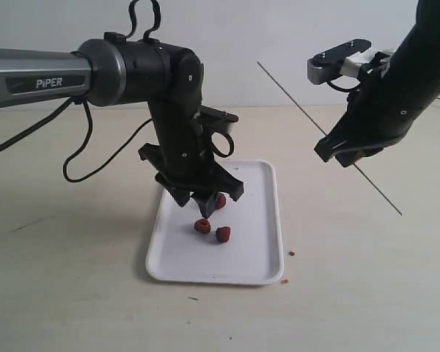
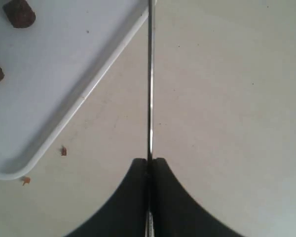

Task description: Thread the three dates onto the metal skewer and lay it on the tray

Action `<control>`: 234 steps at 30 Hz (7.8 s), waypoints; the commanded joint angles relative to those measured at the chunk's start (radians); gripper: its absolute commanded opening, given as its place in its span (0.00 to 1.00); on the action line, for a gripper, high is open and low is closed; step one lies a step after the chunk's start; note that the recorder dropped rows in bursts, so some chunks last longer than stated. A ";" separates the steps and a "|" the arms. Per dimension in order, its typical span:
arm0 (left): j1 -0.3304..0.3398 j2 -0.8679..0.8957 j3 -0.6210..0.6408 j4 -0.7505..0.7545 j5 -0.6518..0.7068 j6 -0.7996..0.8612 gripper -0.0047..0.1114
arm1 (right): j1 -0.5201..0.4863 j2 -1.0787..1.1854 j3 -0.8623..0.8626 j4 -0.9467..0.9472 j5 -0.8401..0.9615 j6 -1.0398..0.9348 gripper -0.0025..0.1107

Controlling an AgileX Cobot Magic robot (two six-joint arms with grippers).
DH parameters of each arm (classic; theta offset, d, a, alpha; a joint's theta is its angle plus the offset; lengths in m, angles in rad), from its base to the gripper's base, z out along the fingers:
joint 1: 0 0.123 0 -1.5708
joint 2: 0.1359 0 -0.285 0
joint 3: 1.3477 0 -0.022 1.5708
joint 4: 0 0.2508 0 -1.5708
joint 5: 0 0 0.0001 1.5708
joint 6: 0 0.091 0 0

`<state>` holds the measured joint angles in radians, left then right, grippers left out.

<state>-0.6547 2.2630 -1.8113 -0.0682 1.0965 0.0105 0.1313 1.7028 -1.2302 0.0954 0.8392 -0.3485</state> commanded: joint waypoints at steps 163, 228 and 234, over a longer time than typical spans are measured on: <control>-0.054 0.074 -0.007 0.293 -0.106 1.575 0.45 | -0.005 -0.003 0.004 0.010 -0.034 -0.010 0.02; 0.019 -0.067 -0.007 0.236 -0.337 1.350 0.27 | -0.005 0.148 0.004 0.107 0.190 -0.297 0.02; 0.015 -0.067 -0.007 0.190 -0.337 1.363 0.27 | -0.005 0.148 0.004 0.161 0.182 -0.384 0.02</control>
<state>-0.6389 2.2085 -1.8138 0.1629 0.7641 1.3608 0.1313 1.8505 -1.2302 0.2375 1.0238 -0.6959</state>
